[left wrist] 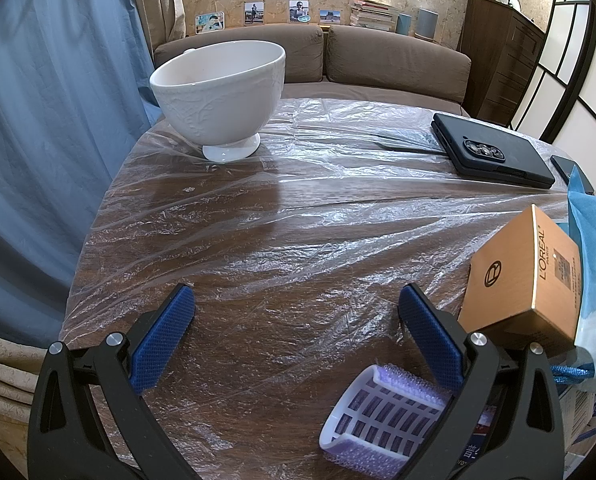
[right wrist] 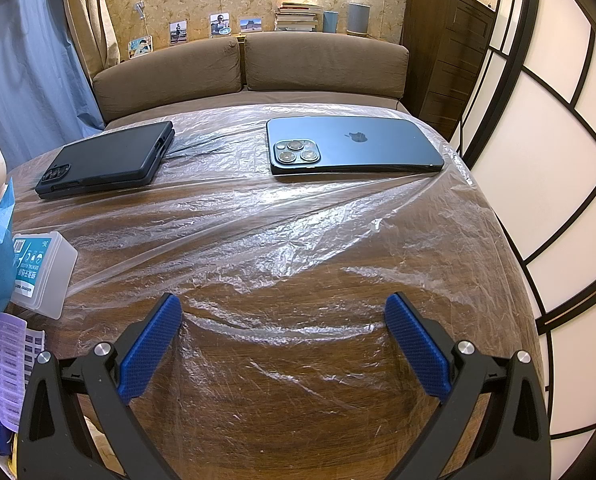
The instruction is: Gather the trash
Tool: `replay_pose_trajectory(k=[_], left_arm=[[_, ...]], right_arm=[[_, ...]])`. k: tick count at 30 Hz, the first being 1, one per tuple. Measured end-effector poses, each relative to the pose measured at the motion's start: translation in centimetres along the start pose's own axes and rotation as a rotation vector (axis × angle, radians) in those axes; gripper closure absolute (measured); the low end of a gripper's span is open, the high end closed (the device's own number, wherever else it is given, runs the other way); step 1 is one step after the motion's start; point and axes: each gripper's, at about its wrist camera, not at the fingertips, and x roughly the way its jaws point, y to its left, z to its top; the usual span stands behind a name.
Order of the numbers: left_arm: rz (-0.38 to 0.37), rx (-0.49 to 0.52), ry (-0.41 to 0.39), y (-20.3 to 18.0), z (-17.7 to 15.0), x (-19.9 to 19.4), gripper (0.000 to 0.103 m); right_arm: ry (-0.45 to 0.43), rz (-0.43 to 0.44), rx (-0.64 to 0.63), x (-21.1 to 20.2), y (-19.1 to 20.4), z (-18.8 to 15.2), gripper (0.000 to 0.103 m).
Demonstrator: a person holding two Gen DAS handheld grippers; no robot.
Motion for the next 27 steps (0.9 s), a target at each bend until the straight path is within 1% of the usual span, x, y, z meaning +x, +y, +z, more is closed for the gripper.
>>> replay_pose_trajectory(k=[27], left_arm=[[-0.001,0.000,0.000,1.4,0.6,-0.2,0.001]], right_arm=[[0.000,0.000,0.000,0.0,0.0,-0.1,0.004]])
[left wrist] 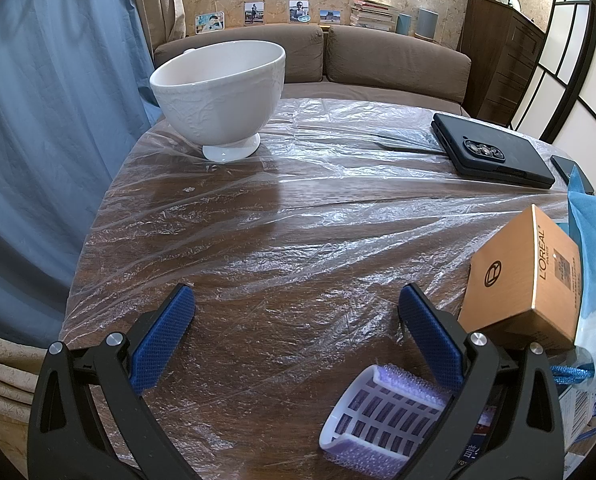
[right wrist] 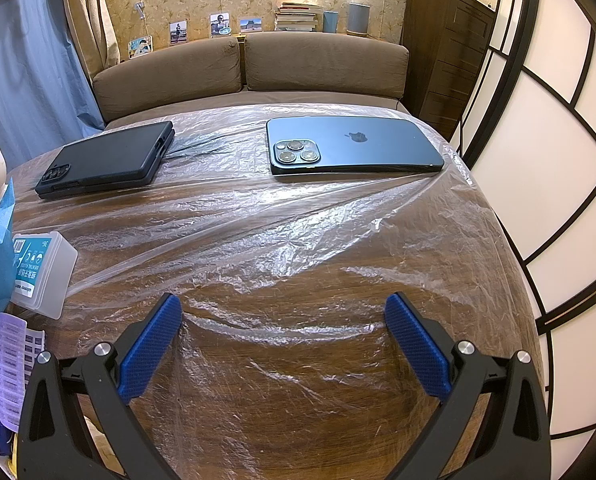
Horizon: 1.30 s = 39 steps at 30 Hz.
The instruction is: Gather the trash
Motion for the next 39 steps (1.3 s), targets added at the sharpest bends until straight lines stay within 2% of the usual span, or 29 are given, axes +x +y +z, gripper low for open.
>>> replay_pose_trajectory(k=[20,24,26,29,31,33,35,39], left_arm=[[0.000,0.001,0.000,1.1,0.5,-0.2,0.001],[-0.044,0.055,0.042,1.2,0.9,-0.2,0.001],[-0.043,0.016,-0.033,2.3,0.6,-2.6,0.001],[-0.083,-0.009,-0.103,3.1,-1.2,-6.9,0.001],[-0.116,-0.009,-0.132,3.0,-2.9,-9.5,0.001],[-0.179,0.010,-0.162,2.0,-4.9,-12.6,0.001],[-0.248,0.033,-0.152,0.6,-6.7,-14.0,0.001],[-0.446,0.002,-0.050,-4.0,-10.2,-14.3,0.001]], right_arm=[[0.000,0.003,-0.006,-0.2,-0.1,0.4,0.004],[0.027,0.012,0.007,-0.7,-0.5,0.8,0.004],[-0.025,0.064,0.021,-2.8,-0.7,0.3,0.004],[-0.104,0.115,-0.029,-6.6,-0.2,-1.1,0.004],[-0.130,0.118,-0.091,-8.6,0.5,-2.4,0.004],[-0.144,0.126,-0.149,-10.2,1.4,-4.1,0.004],[-0.144,0.141,-0.187,-10.8,2.4,-5.4,0.004],[-0.125,0.129,-0.204,-10.5,3.9,-7.0,0.004]])
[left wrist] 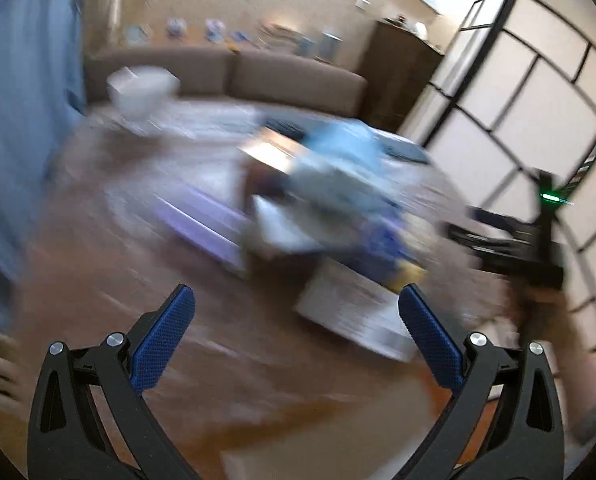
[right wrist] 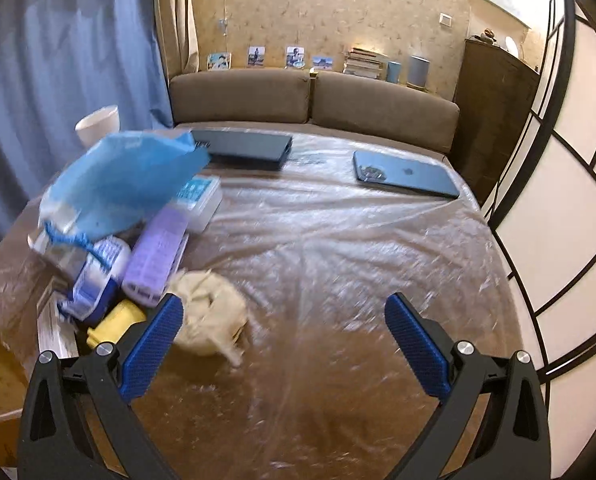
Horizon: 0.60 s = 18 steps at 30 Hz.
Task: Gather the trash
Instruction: 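Grasp the white medicine box with the left tool while the right tool grasps the cream cloth bundle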
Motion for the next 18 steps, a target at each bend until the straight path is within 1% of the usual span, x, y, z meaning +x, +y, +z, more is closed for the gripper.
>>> replay_pose_trajectory(k=[1,3,4,6,7,9,10,11,12,15,18], left_arm=[[-0.006,-0.008,0.014,-0.8,-0.3,0.5,0.001],[0.020,-0.020,0.050,-1.9,-0.7,2.4,0.001],[0.034,-0.047,0.066,-2.3,-0.8,2.9,0.001],[0.004,-0.109,0.069,-2.5,-0.8,3.9,0.001],[0.005,-0.137,0.070,-2.7,-0.8,4.5,0.001],[0.007,-0.138,0.063,-3.5,-0.6,5.1,0.001],[0.028,-0.123,0.057,-3.9,-0.5,5.4,0.001],[0.063,-0.102,0.052,-4.2,-0.6,5.7,0.001],[0.118,-0.078,0.055,-4.5,-0.7,6.2,0.001],[0.168,-0.059,0.052,-4.5,-1.1,7.3,0.001],[0.266,0.007,0.038,-3.9,-1.4,7.2,0.001]], right_arm=[[0.005,0.005,0.006,0.1,0.2,-0.2,0.004],[0.015,0.033,0.035,0.6,0.4,-0.4,0.004],[0.015,0.046,0.043,0.8,0.5,-0.3,0.004],[0.024,0.033,0.039,1.4,0.9,-0.3,0.004],[0.033,0.018,0.029,1.8,1.2,-0.4,0.004],[0.038,0.014,0.009,2.1,1.5,-0.4,0.004],[0.040,0.012,-0.004,2.3,1.7,-0.5,0.004],[0.042,0.006,-0.027,2.4,2.1,-0.6,0.004],[0.044,0.001,-0.043,2.6,2.3,-0.7,0.004],[0.019,-0.019,-0.100,2.3,3.2,-1.0,0.004],[0.015,-0.030,-0.125,2.0,3.3,-1.0,0.005]])
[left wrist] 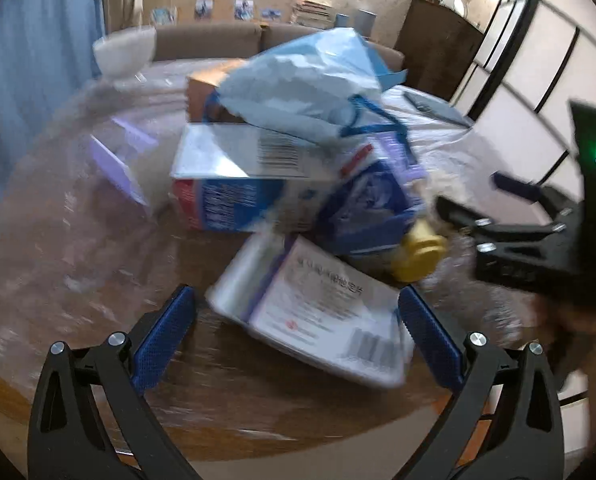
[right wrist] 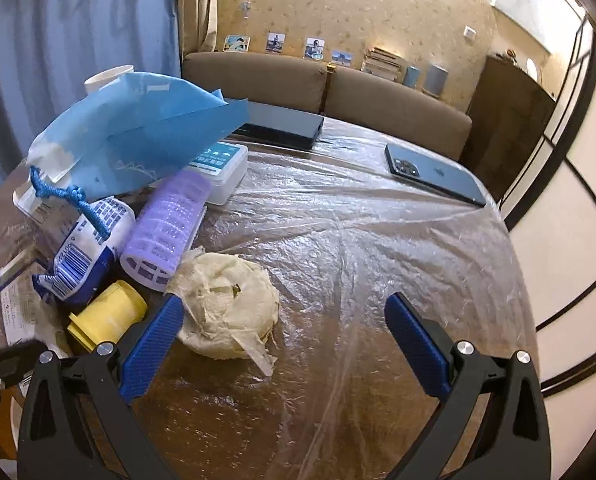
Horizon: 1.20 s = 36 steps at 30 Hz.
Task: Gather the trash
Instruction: 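Grasp the white medicine box with the left tool while the right tool grasps the cream cloth bundle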
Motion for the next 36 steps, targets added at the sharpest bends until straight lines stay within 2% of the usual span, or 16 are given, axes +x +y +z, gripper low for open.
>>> replay_pose_trajectory(k=[1,3,5,7,9,10,12,16,18,22,24,27,32,36], left_arm=[[0.021,0.007,-0.003,0.5,0.0,-0.1,0.001],[0.015,-0.031,0.003,2.0,0.1,-0.3,0.001],[-0.037,-0.086,0.017,3.3,0.4,-0.3,0.001],[-0.095,-0.097,0.012,3.6,0.8,-0.2,0.001],[-0.148,-0.062,0.006,3.2,1.2,-0.3,0.001],[-0.195,-0.017,0.011,2.9,1.4,-0.4,0.001],[-0.236,0.047,0.027,1.9,1.4,-0.3,0.001],[-0.214,0.195,0.047,0.5,1.6,0.2,0.001],[-0.240,0.229,0.065,-0.1,1.5,0.3,0.001],[-0.202,0.299,0.091,-0.5,1.8,1.4,0.001],[-0.219,0.317,0.093,-0.7,1.6,1.5,0.001],[-0.197,0.374,0.088,-1.2,0.9,1.6,0.001],[-0.144,0.457,0.077,-1.9,0.1,1.7,0.001],[-0.147,0.442,0.061,-1.5,-0.1,1.3,0.005]], right_arm=[[0.000,-0.001,-0.007,-0.1,0.1,0.0,0.006],[-0.005,0.012,-0.022,-0.4,0.3,-0.1,0.006],[-0.002,0.028,-0.032,-0.5,0.5,-0.2,0.006],[0.011,0.043,-0.037,-0.4,0.6,-0.2,0.006],[0.023,0.062,-0.042,-0.4,0.7,-0.2,0.006],[0.030,0.080,-0.044,-0.3,0.7,-0.3,0.006],[0.042,0.096,-0.053,-0.1,0.8,-0.3,0.006],[0.059,0.107,-0.065,0.5,1.1,-0.1,0.005],[0.064,0.118,-0.059,0.8,1.1,-0.1,0.005],[0.079,0.111,-0.058,1.6,1.2,0.0,0.005],[0.080,0.127,-0.042,1.7,1.1,0.0,0.005],[0.085,0.140,-0.019,2.0,0.9,0.0,0.006],[0.074,0.163,0.031,1.9,0.2,-0.1,0.021],[0.065,0.171,0.044,1.7,0.1,0.0,0.043]])
